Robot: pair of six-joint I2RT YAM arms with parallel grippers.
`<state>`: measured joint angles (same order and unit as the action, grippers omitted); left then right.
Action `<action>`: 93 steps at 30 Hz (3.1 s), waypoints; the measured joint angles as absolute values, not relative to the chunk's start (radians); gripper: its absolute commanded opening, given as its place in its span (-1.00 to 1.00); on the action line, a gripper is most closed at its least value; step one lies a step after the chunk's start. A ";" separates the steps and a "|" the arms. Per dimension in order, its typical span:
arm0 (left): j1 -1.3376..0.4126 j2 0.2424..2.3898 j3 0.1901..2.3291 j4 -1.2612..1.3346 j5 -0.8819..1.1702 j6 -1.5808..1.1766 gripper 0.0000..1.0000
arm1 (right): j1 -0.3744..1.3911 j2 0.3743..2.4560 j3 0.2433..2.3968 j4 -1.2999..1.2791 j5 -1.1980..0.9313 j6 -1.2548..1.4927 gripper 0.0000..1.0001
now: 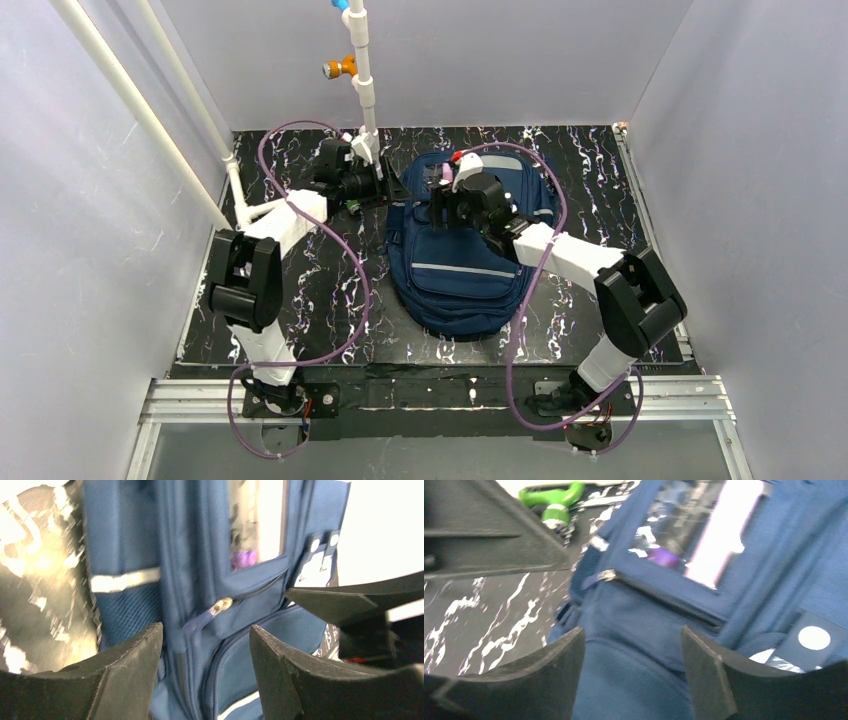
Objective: Pack the student bag
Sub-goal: Place the stationery in the student bag, then zip the student bag at the center of the board.
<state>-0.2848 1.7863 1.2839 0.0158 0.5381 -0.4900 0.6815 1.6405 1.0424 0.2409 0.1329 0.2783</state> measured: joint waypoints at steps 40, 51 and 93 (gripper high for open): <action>-0.167 1.212 0.971 -0.268 0.282 -0.482 0.49 | 0.801 1.965 1.404 0.024 -0.036 -1.105 0.14; -0.102 1.229 0.969 -0.290 0.311 -0.540 0.45 | 0.837 2.042 1.472 0.049 0.136 -1.093 -0.97; -0.388 1.942 1.404 0.126 0.607 -0.695 0.28 | 0.616 1.563 0.729 0.804 0.079 0.465 -0.97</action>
<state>-0.3878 1.9415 1.4040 0.1265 0.6075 -0.6949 0.6159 1.5631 0.7288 0.8040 0.0788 0.4652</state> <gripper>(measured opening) 0.635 0.085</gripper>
